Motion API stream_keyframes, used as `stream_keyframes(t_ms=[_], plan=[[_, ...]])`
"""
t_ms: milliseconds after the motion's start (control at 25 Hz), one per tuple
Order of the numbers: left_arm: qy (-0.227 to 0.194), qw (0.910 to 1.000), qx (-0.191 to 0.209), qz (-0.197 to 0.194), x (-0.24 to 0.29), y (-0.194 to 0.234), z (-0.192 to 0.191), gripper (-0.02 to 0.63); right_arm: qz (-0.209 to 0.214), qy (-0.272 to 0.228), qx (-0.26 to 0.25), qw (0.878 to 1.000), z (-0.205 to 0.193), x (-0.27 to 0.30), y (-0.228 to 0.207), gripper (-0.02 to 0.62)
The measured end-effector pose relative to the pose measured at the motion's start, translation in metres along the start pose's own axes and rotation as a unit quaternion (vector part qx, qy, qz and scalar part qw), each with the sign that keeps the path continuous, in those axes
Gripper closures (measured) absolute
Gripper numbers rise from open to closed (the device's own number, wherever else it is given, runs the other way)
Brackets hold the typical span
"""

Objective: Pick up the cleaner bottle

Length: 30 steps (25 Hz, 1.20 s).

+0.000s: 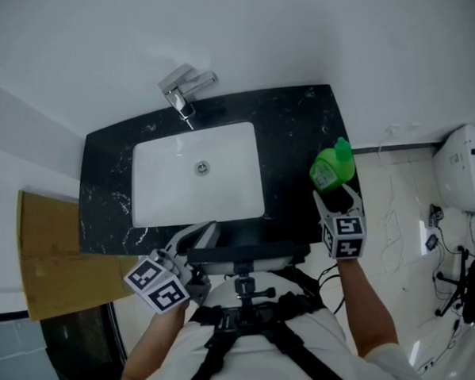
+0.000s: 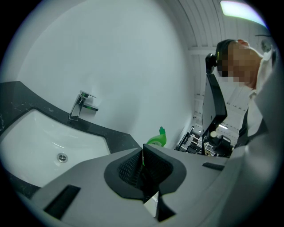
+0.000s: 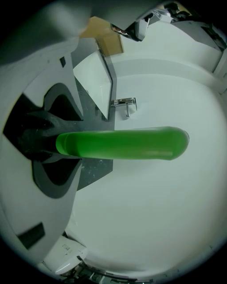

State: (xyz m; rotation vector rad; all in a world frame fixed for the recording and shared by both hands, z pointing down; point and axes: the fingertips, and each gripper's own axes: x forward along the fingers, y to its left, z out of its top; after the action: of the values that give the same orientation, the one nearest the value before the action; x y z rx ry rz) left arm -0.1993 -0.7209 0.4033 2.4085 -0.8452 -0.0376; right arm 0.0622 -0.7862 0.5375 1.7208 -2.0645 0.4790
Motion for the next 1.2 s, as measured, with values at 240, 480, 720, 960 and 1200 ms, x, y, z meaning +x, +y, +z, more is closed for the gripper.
stream_keyframes(t_ms=[240,480,720,960,1200], plan=[[0.003,1.0000,0.003,0.001,0.000,0.001,0.000,0.606,0.003,-0.001,-0.005,1.000,-0.004,0.013,0.000,0.321],[0.002,1.0000,0.005,0.004,-0.001,0.004,0.001,0.606,0.008,-0.004,-0.016,1.000,-0.004,0.025,0.001,0.321],[0.004,0.9999,0.008,0.010,-0.002,0.006,0.004,0.606,0.009,-0.009,-0.022,1.000,0.001,0.033,-0.001,0.321],[0.005,0.9998,0.013,0.016,-0.004,0.008,0.005,0.606,0.015,-0.020,-0.027,0.999,0.009,0.044,-0.004,0.321],[0.003,0.9996,0.014,0.026,-0.006,0.010,0.007,0.606,0.030,-0.032,-0.023,0.999,0.018,0.052,-0.003,0.321]])
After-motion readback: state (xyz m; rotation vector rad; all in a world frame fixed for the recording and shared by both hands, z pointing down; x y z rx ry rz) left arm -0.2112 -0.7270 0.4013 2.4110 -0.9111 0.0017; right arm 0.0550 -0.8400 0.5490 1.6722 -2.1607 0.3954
